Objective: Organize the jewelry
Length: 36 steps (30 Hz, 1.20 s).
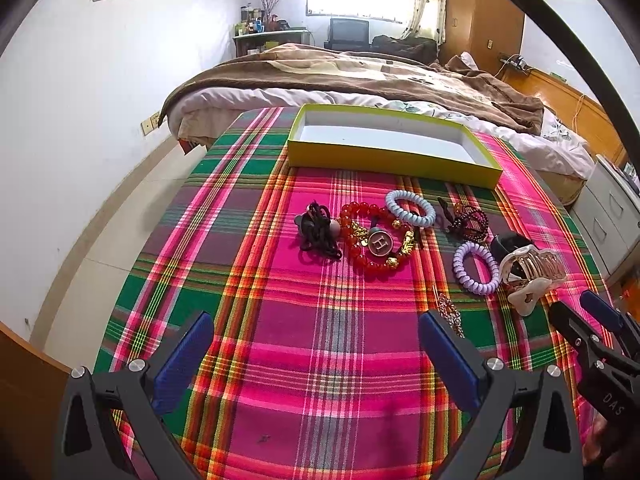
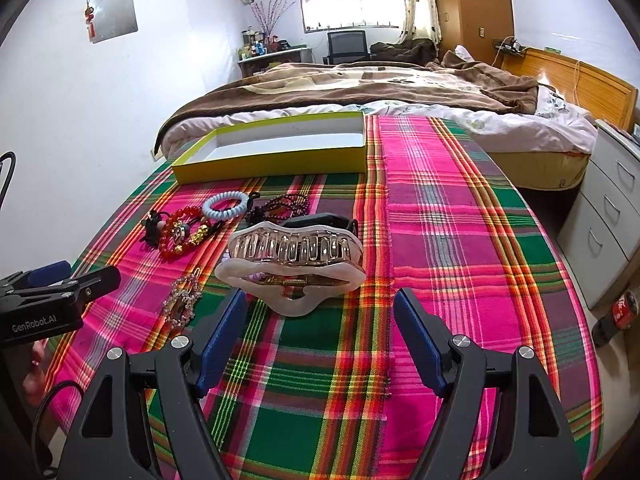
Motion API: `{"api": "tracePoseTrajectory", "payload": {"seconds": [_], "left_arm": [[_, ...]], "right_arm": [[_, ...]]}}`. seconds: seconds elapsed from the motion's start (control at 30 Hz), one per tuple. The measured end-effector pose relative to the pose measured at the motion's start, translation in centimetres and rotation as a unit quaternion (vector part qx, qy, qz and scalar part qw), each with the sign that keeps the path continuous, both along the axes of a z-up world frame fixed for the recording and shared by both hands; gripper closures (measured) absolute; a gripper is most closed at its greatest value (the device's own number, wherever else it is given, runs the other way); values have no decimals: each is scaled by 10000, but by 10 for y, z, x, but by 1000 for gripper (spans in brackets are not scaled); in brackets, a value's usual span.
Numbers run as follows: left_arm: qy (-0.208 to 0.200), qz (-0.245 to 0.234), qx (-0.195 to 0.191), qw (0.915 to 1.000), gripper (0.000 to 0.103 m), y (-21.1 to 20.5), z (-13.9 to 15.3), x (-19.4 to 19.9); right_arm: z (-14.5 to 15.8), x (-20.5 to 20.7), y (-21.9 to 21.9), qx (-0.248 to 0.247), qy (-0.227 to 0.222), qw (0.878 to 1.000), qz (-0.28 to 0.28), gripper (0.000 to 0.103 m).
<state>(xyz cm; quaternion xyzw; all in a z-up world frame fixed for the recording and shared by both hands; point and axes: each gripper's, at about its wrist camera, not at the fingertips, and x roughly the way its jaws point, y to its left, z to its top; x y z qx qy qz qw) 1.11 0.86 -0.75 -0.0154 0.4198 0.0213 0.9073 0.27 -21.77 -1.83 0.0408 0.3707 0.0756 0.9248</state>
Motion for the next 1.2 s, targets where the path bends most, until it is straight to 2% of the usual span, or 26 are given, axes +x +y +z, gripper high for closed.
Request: {"api": "tracePoseTrajectory", "payload": {"seconds": [0.93,1.2], "left_arm": [[13,8,-25,10000,0,2,0,-1],[39,-35,-791,9969,0,21,-3,1]], "right_arm": [[-1,1,2,47,-54,9999,84,27],[3,3,-18,273,-302,9989,232,27]]}}
